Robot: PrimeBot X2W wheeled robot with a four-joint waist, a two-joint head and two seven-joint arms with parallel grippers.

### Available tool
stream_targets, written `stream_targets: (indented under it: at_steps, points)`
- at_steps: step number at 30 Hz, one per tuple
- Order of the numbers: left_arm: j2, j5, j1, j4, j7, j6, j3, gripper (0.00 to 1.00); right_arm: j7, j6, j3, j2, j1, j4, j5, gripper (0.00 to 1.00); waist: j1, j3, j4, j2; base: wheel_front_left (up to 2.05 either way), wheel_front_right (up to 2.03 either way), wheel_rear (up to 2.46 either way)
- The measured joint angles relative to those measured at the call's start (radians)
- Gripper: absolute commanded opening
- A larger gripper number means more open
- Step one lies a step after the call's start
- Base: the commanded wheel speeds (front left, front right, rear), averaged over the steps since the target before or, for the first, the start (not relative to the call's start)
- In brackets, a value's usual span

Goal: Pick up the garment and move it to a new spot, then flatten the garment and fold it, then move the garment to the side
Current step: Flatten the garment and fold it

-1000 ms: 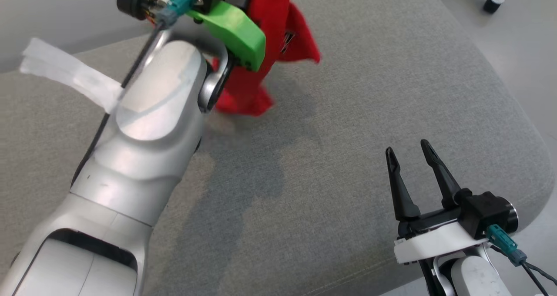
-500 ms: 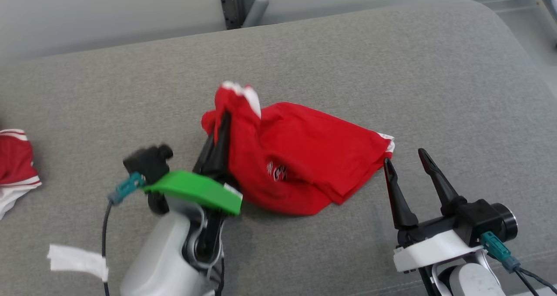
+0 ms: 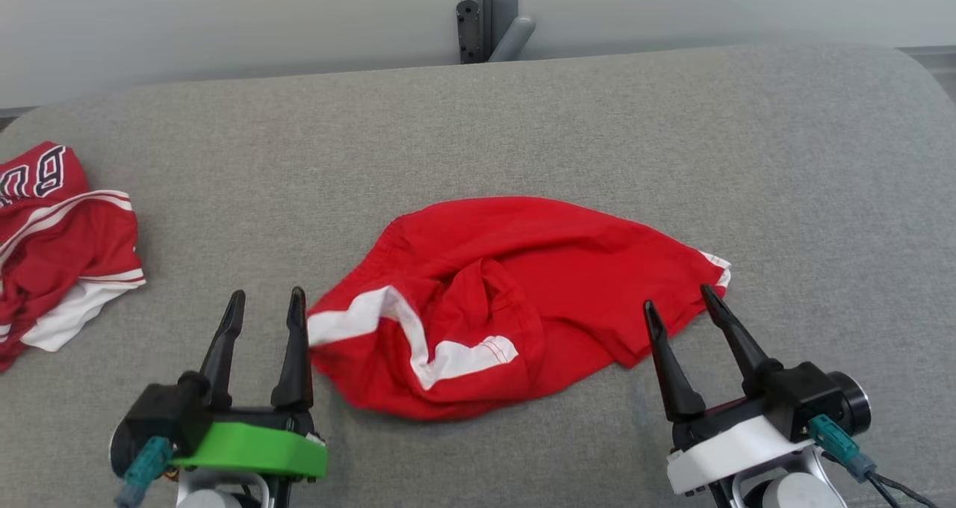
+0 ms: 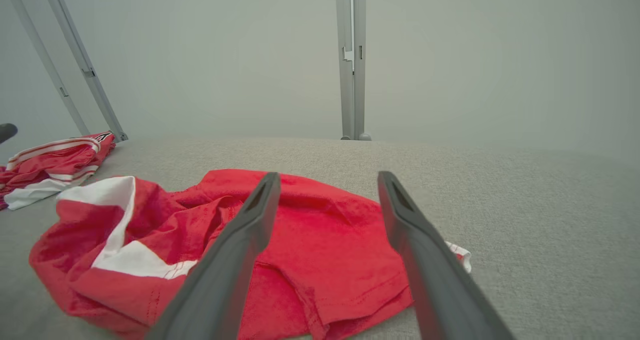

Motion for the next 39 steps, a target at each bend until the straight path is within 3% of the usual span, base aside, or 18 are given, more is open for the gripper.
stream_targets:
  at_steps: [5, 10, 21, 27, 28, 29, 30, 31, 35, 39]
  points:
    - [-0.013, 0.161, 0.093, -0.14, 0.0, 0.049, 0.034, 1.0, 0.0, 0.0, 0.029, -0.01, 0.003, 0.036, 0.025, 1.0, 0.0, -0.008, 0.029, 0.0, 0.0, 0.0, 0.0]
    - [-0.017, 0.24, 0.149, -0.194, 0.0, 0.082, -0.003, 1.0, 0.0, 0.0, 0.084, -0.016, -0.02, 0.138, 0.091, 1.0, 0.0, -0.006, 0.066, 0.0, 0.0, 0.0, 0.0]
    - [-0.019, 0.248, 0.153, -0.185, 0.0, 0.114, -0.13, 1.0, 0.001, -0.001, 0.162, -0.002, -0.214, 0.442, 0.347, 1.0, 0.0, 0.017, 0.154, 0.0, 0.0, 0.0, 0.0]
    - [-0.019, 0.246, 0.141, -0.182, 0.0, 0.128, -0.153, 1.0, 0.001, 0.0, 0.212, -0.007, -0.279, 0.504, 0.411, 1.0, 0.0, 0.031, 0.189, 0.0, 0.0, 0.0, 0.0]
    - [-0.019, 0.246, 0.14, -0.181, 0.0, 0.131, -0.155, 1.0, 0.001, 0.0, 0.226, -0.008, -0.286, 0.522, 0.426, 0.8, 0.0, 0.034, 0.194, 0.0, 0.0, 0.0, 0.0]
    - [-0.019, 0.246, 0.138, -0.18, 0.0, 0.131, -0.157, 1.0, 0.001, 0.0, 0.239, -0.011, -0.291, 0.54, 0.437, 0.45, 0.0, 0.038, 0.197, 0.0, 0.0, 0.0, 0.0]
    - [-0.019, 0.246, 0.135, -0.179, 0.0, 0.132, -0.159, 1.0, 0.001, 0.0, 0.257, -0.014, -0.298, 0.56, 0.446, 0.33, 0.0, 0.041, 0.201, 0.0, 0.0, 0.0, 0.0]
    - [-0.019, 0.246, 0.133, -0.178, 0.0, 0.132, -0.16, 1.0, 0.001, 0.0, 0.273, -0.019, -0.304, 0.569, 0.452, 0.0, 0.0, 0.044, 0.203, 0.0, 0.0, 0.0, 0.0]
    - [-0.019, 0.246, 0.128, -0.17, 0.0, 0.135, -0.159, 1.0, 0.001, 0.0, 0.309, -0.037, -0.326, 0.568, 0.465, 0.0, 0.0, 0.049, 0.202, 0.0, 0.0, 0.0, 0.0]
    - [-0.019, 0.248, 0.127, -0.17, 0.0, 0.14, -0.154, 1.0, 0.001, 0.0, 0.279, -0.079, -0.321, 0.523, 0.453, 0.0, 0.0, 0.049, 0.187, 0.0, 0.0, 0.0, 0.0]
